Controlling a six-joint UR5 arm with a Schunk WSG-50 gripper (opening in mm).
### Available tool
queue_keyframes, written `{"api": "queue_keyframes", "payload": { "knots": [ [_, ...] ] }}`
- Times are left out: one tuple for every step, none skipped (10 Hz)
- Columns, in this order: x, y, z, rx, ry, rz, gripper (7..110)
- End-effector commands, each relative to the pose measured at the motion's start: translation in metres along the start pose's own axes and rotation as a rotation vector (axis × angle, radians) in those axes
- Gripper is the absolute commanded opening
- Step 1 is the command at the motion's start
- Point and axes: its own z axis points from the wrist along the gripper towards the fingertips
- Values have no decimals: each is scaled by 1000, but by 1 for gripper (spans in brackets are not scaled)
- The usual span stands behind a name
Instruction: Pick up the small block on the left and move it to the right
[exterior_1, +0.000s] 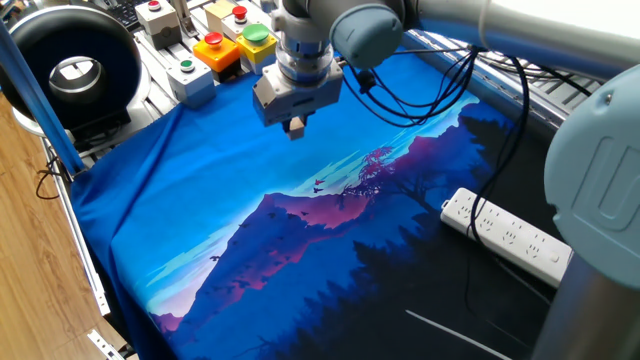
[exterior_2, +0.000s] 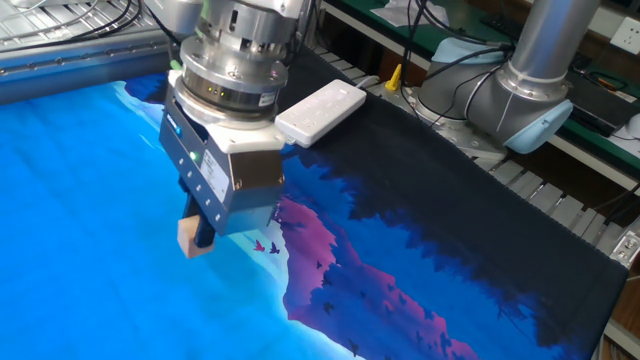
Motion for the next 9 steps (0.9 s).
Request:
{"api": "queue_keyframes", "payload": {
  "knots": [
    [-7, -2, 0, 2, -25, 4, 7],
    [-8, -2, 2, 2, -25, 3, 7],
    [-10, -3, 6, 2, -33, -1, 7],
    [-12, -4, 13, 1, -42, -3, 7],
    [-14, -6, 19, 4, -51, -7, 7],
    [-14, -7, 21, 4, -51, -10, 7],
    [-15, -8, 23, 3, -55, -14, 7],
    [-17, -11, 26, 1, -59, -19, 7],
    [-16, -12, 27, 2, -59, -19, 7]
  ]
}}
